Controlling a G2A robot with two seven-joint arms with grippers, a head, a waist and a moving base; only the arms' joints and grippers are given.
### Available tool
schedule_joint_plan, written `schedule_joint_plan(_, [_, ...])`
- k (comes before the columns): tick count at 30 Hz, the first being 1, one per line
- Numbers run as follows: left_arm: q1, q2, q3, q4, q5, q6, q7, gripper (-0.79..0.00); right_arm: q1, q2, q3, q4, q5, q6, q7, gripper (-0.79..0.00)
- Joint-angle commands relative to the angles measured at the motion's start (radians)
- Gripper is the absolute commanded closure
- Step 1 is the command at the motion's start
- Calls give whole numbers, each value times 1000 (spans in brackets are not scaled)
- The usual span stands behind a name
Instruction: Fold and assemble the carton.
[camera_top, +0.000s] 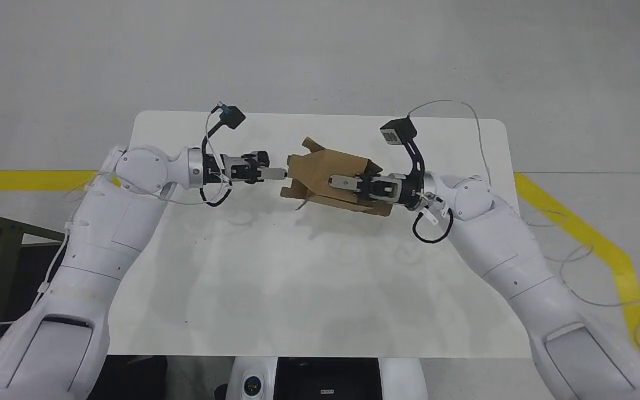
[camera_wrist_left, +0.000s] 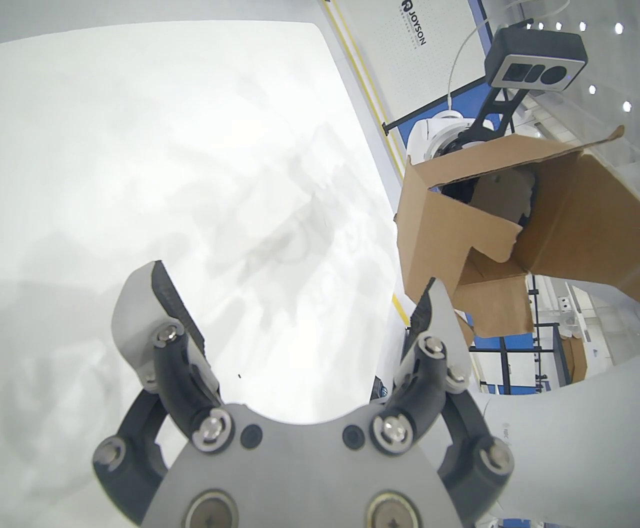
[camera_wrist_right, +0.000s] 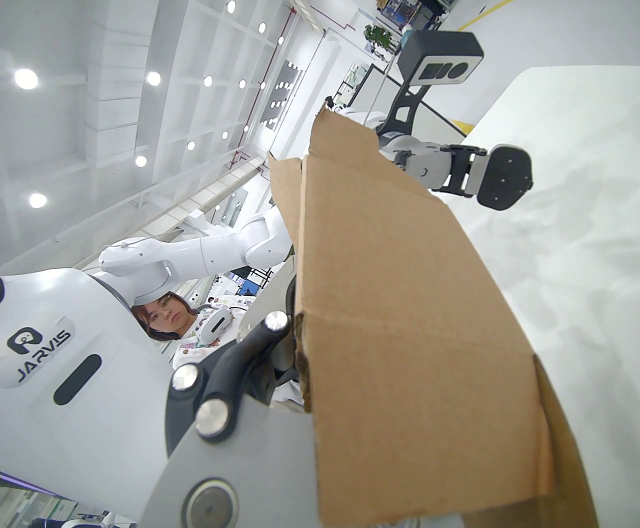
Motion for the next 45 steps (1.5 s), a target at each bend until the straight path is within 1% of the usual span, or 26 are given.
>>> schedule_joint_plan(1, [1, 0, 2, -5, -9, 3, -7, -785, 4, -2, -10, 4, 3, -5, -5, 0])
schedule_joint_plan(9, [1, -4, 18, -30, -27, 6, -15, -785, 28, -15, -48, 20, 17, -22, -22, 0])
schedule_joint_plan(16, [-3, -7, 22, -38, -80, 14, -41, -785, 49, -26, -81, 31, 20, -31, -31, 0])
schedule_joint_plan(32, [-14, -8, 24, -24, -101, 13, -46, -785, 79, -42, -142, 30, 38, -40, -40, 0])
schedule_joint_plan(45, [-22, -9, 23, -11, -128, 19, -58, -785, 90, -42, -165, 32, 47, -44, -44, 0])
